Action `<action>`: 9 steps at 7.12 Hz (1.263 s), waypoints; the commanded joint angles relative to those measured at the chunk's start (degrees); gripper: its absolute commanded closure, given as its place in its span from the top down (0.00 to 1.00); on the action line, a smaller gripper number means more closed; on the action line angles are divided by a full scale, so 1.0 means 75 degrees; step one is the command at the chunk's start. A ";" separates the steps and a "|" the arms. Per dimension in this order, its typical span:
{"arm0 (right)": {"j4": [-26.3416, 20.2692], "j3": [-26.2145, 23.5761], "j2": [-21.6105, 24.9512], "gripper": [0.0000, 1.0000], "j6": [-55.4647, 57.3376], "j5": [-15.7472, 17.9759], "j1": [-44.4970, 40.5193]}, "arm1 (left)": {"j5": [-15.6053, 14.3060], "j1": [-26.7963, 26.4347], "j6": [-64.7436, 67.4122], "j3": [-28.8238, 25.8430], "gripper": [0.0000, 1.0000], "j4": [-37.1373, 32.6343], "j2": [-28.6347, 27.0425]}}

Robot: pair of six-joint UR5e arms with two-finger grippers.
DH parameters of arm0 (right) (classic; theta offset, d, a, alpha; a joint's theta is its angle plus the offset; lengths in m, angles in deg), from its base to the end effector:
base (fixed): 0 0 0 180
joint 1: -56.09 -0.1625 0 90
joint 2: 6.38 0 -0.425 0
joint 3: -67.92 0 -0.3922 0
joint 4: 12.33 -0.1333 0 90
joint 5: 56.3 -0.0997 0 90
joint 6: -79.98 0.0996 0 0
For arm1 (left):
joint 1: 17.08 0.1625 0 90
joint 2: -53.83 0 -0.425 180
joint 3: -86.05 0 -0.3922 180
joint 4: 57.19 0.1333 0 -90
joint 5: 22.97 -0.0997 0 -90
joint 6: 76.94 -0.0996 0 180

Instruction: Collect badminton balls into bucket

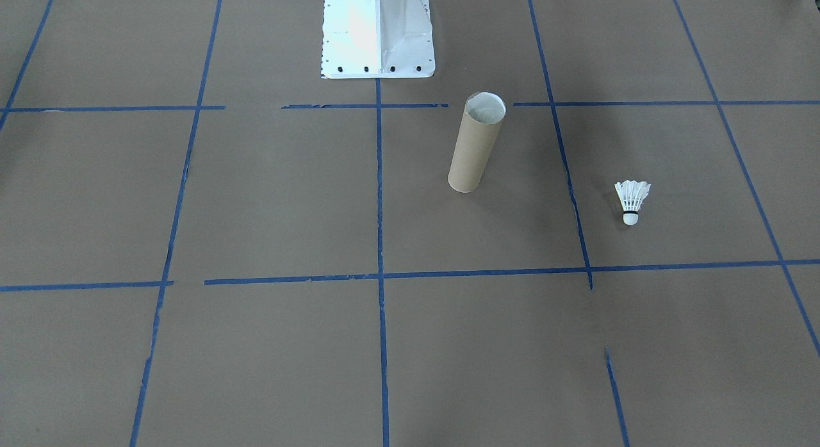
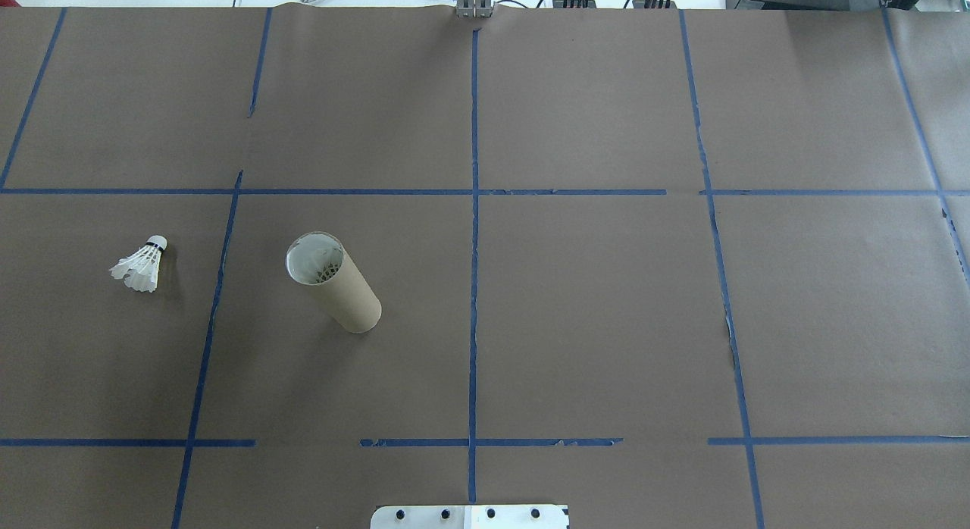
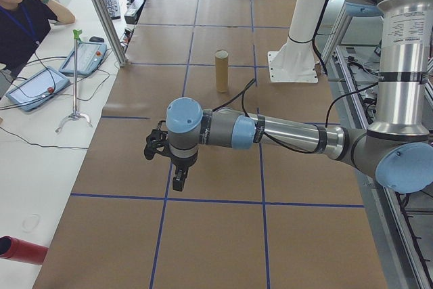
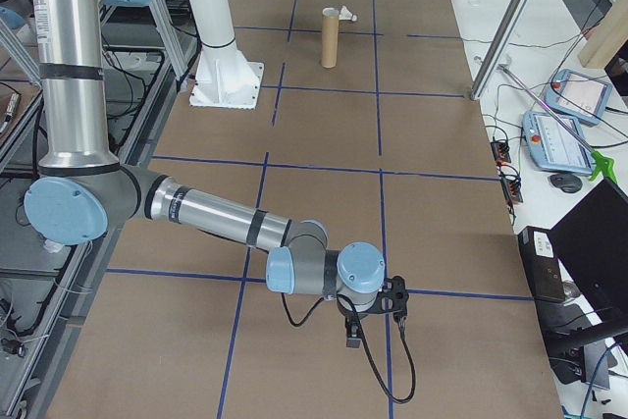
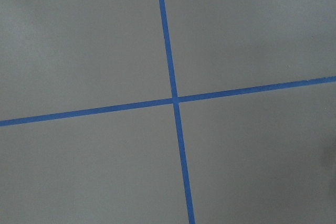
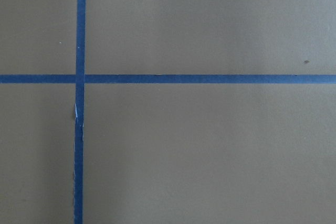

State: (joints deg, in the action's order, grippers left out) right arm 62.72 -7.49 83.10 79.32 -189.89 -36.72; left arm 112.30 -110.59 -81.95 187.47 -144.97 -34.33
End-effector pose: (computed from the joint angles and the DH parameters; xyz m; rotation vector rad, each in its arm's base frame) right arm 0.0883 -0.4813 0.7534 0.0376 -0.7600 0.0299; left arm -0.0919 -0.4762 0.5788 0.1800 0.7779 0.0755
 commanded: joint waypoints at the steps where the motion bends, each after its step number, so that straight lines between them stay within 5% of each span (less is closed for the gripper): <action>1: 0.0000 0.0000 0.0000 1.00 -0.0006 0.0000 0.0000 | -0.0012 -0.0012 -0.0011 0.0070 1.00 0.0007 -0.0012; 4: 0.0000 0.0000 0.0000 1.00 0.0006 0.0000 0.0000 | -0.0047 0.0012 0.0071 0.0141 1.00 -0.0075 -0.0395; 7: 0.0000 0.0000 0.0000 1.00 0.0006 0.0000 0.0000 | 0.0081 0.0012 0.0709 -0.0550 1.00 -0.0798 -0.1043; 9: 0.0000 0.0000 0.0000 1.00 -0.0006 0.0000 0.0000 | 0.0070 0.0371 0.1965 -0.0702 1.00 -0.2957 -0.0543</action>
State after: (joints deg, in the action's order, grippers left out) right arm 62.73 -7.49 83.10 79.31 -189.89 -36.72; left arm 112.81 -109.79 -72.13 182.90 -157.69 -40.76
